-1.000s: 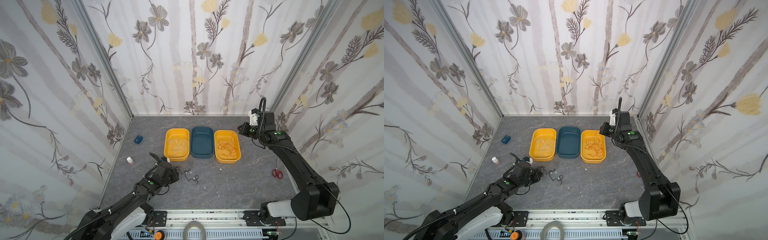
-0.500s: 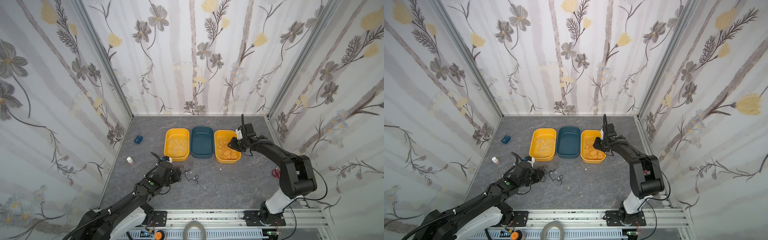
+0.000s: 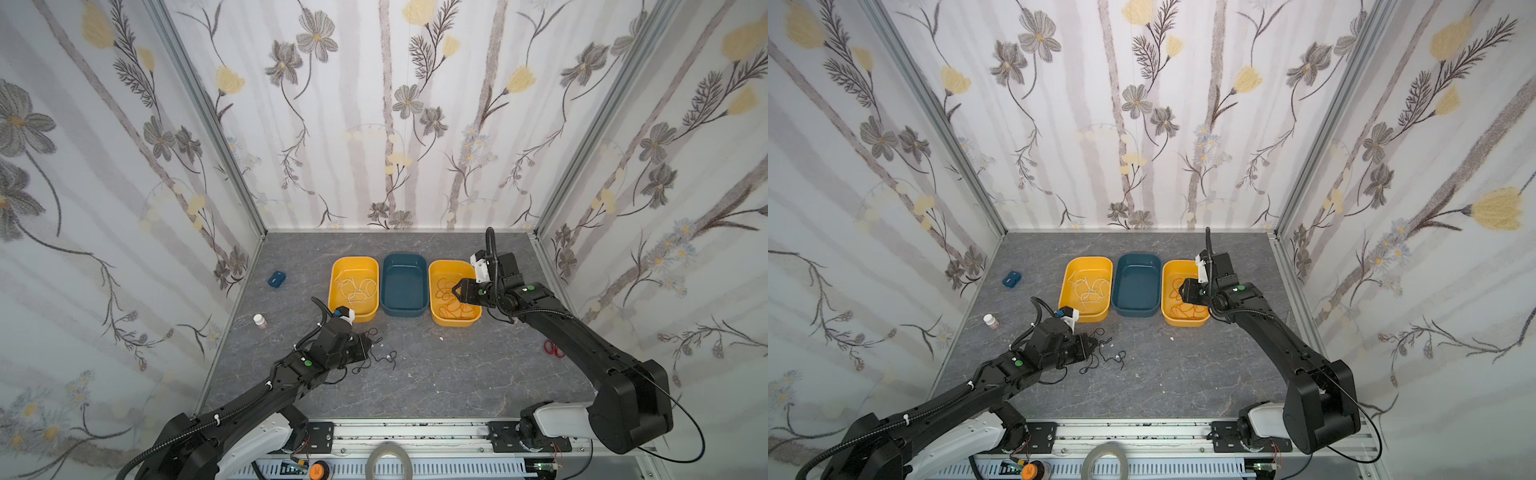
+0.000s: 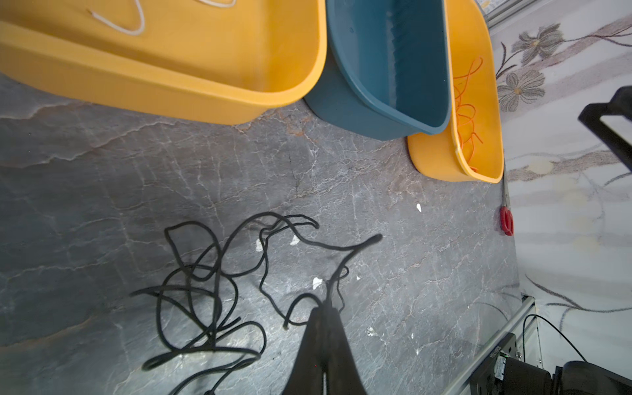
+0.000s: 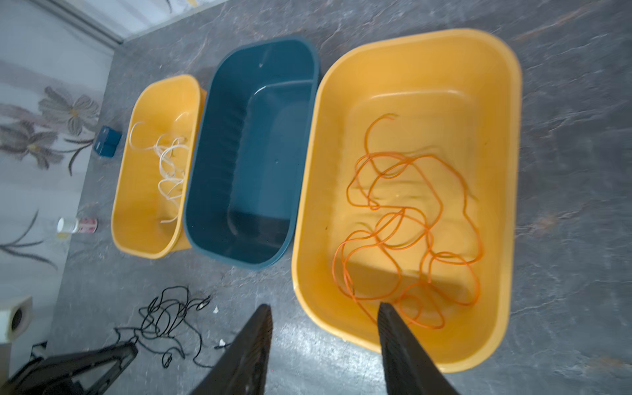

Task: Untangle the cables
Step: 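Move the open right gripper back to the black cable beside the left gripper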

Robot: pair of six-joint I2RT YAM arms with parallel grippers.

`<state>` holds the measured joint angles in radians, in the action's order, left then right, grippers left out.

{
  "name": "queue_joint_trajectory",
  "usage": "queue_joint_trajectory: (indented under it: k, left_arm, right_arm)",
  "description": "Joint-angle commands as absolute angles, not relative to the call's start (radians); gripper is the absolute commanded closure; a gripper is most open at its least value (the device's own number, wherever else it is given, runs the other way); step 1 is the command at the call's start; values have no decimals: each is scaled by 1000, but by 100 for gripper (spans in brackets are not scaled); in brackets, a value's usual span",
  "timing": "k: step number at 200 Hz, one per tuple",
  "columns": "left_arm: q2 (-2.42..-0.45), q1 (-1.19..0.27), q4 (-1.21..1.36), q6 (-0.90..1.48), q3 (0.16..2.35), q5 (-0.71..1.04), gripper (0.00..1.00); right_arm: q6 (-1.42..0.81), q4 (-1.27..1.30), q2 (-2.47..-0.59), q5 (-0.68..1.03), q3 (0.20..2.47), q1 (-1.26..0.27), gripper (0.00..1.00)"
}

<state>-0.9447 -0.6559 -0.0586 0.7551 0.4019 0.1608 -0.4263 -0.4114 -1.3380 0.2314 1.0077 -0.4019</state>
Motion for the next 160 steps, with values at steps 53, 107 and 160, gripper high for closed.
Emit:
queue_joint_trajectory:
  k: [53, 107, 160]
  left_arm:
    - [-790, -656, -283, 750, 474, 19, 100]
    - [-691, -609, -388, 761, 452, -38, 100]
    - [-678, -555, -366, 764, 416, 15, 100]
  right_arm:
    - [-527, -164, -1456, 275, 865, -731, 43]
    - [-543, -88, -1698, 256, 958, -886, 39]
    - [-523, -154, -1801, 157, 1034, -971, 42]
